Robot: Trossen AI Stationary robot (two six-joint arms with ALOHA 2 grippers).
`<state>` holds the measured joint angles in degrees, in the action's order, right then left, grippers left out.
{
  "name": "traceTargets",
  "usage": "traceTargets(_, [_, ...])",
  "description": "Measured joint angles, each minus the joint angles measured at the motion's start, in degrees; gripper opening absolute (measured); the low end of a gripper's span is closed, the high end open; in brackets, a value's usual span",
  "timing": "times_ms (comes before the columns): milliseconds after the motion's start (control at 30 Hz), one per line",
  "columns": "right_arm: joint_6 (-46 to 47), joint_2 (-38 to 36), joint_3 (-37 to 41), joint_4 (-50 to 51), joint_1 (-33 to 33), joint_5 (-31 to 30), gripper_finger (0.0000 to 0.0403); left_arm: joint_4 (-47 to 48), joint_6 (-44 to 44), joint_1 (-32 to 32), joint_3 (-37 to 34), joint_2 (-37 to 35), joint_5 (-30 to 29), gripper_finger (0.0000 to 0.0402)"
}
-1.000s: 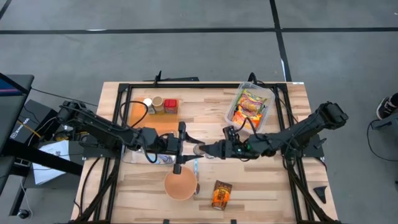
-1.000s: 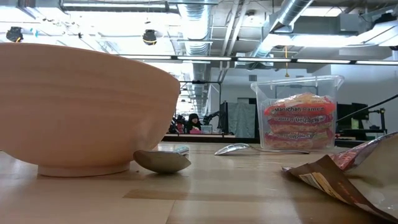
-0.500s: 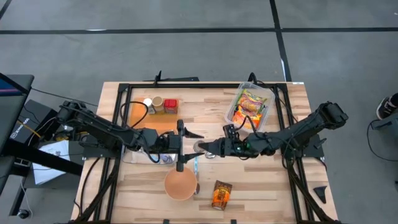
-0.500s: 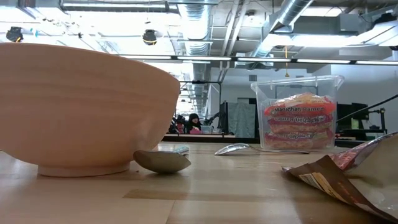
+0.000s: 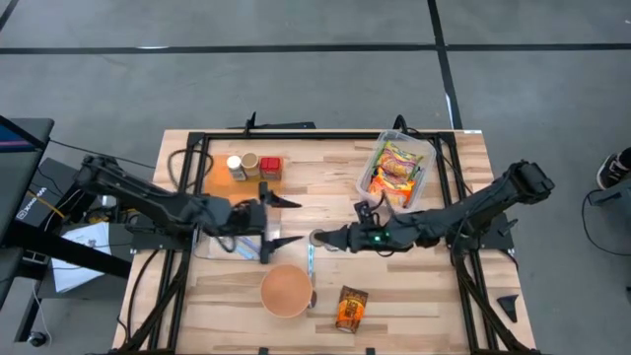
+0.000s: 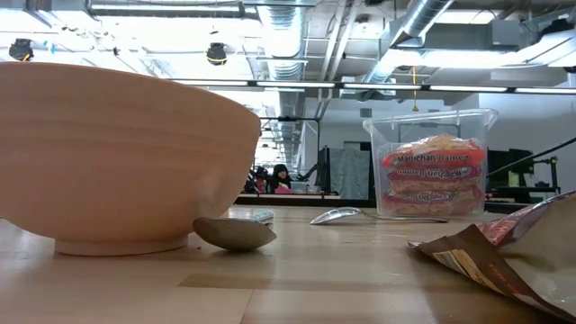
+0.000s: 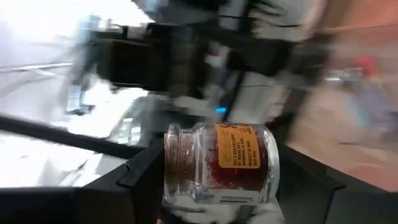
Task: Pick & Place Food Item
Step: Put the brown seasoning bottle into the orange bin
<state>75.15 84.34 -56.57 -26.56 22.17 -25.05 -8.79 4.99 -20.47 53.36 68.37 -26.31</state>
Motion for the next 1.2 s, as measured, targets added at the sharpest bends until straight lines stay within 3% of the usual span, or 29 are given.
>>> traceTargets(200, [1.36,0.11,-1.67,8.28,-1.92,-0.51,0.0238,3.94,-2.79,-4.35,0.2,-2.02,0.67,0.0311])
traceTargets(333, [0.94,0.35,-2.97,12.69,-3.21,-0.22,0.0238,8.47,-5.6,-5.07,2.54,0.41,-3.84,0.0324])
traceTargets(533, [-0.02,0.32,-6.15,21.14,-4.3,0.42,0.0238,8.74,-5.7,-3.62,5.16,4.48,-4.72,0.0351])
traceTargets(733, [-0.61,0.3,-6.8,22.0,-4.35,0.58,0.0238,8.62,-5.7,-1.94,5.83,6.95,-5.26,0.0356])
traceTargets(1200, [-1.3,0.28,-6.8,24.91,-4.35,1.04,0.0237,1.48,-3.94,-0.84,5.84,12.51,-3.36,0.031])
